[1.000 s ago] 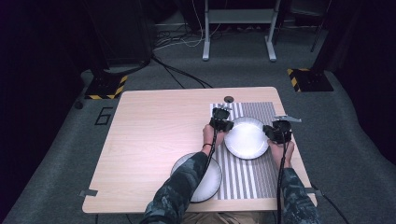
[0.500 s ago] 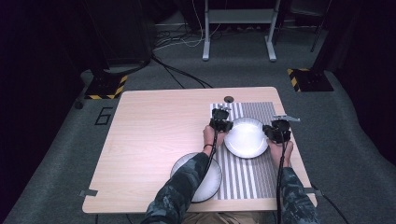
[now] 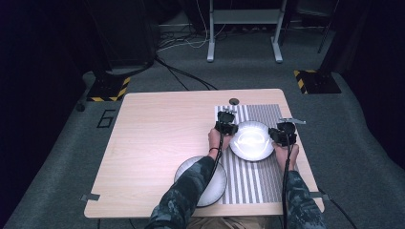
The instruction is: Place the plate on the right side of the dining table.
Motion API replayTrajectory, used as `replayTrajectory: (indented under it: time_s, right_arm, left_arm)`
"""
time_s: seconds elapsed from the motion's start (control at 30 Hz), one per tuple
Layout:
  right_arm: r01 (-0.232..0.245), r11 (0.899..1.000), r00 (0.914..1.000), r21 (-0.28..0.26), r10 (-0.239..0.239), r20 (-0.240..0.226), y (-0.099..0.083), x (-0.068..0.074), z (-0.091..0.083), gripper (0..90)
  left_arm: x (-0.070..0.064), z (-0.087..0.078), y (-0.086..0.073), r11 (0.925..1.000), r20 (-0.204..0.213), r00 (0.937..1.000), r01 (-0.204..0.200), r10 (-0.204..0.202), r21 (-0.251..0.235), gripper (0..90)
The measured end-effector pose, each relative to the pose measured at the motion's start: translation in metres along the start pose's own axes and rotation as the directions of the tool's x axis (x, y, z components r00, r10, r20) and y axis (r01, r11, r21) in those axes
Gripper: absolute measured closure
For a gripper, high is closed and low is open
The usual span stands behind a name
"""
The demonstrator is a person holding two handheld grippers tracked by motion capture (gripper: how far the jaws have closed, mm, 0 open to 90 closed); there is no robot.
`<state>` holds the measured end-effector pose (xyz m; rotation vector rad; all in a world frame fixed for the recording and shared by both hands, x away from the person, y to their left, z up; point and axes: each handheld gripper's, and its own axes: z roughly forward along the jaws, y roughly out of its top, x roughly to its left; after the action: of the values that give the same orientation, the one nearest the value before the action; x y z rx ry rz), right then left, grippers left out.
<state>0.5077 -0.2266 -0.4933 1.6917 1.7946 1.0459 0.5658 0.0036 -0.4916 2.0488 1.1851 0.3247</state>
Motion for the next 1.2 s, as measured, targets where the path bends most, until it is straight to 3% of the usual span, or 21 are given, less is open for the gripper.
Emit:
replayTrajectory:
  time_s: [0.27,0.43,0.57,0.7,0.83,1.03,1.2]
  right_arm:
    - [-0.022,0.999,0.9997,0.024,0.021,0.006,-0.003,-0.003,0.006,80.0]
    - [-0.027,0.999,0.9996,0.033,0.027,0.002,-0.004,-0.005,0.007,74.5]
    - [-0.011,1.0,0.9999,0.029,0.012,-0.007,-0.002,-0.003,0.004,57.9]
    - [-0.002,0.999,0.9994,0.05,0.003,-0.033,-0.001,-0.001,-0.001,34.1]
    - [0.009,0.998,0.9979,0.06,-0.005,-0.065,-0.001,0.0,-0.007,19.2]
    - [0.027,0.999,0.995,0.044,-0.023,-0.097,0.001,0.002,-0.024,13.1]
    - [0.053,0.998,0.992,0.023,-0.05,-0.116,0.001,0.005,-0.04,9.6]
  left_arm:
    - [-0.001,0.003,0.001,0.9999,0.003,1.0,-0.009,0.009,0.012,76.1]
    - [-0.002,0.003,0.003,0.9995,0.013,0.9999,0.003,-0.004,0.033,66.0]
    - [0.0,-0.002,0.003,0.9992,0.039,0.999,0.021,-0.022,0.034,54.2]
    - [0.002,-0.013,0.005,0.9997,0.058,0.9983,0.01,-0.011,0.022,34.8]
    - [0.005,-0.024,0.006,0.9999,0.081,0.9966,0.016,-0.016,0.004,24.6]
    - [0.007,-0.041,0.001,0.9997,0.1,0.995,0.012,-0.01,-0.021,18.6]
    - [0.007,-0.058,-0.008,0.9988,0.12,0.9926,-0.013,0.018,-0.047,16.9]
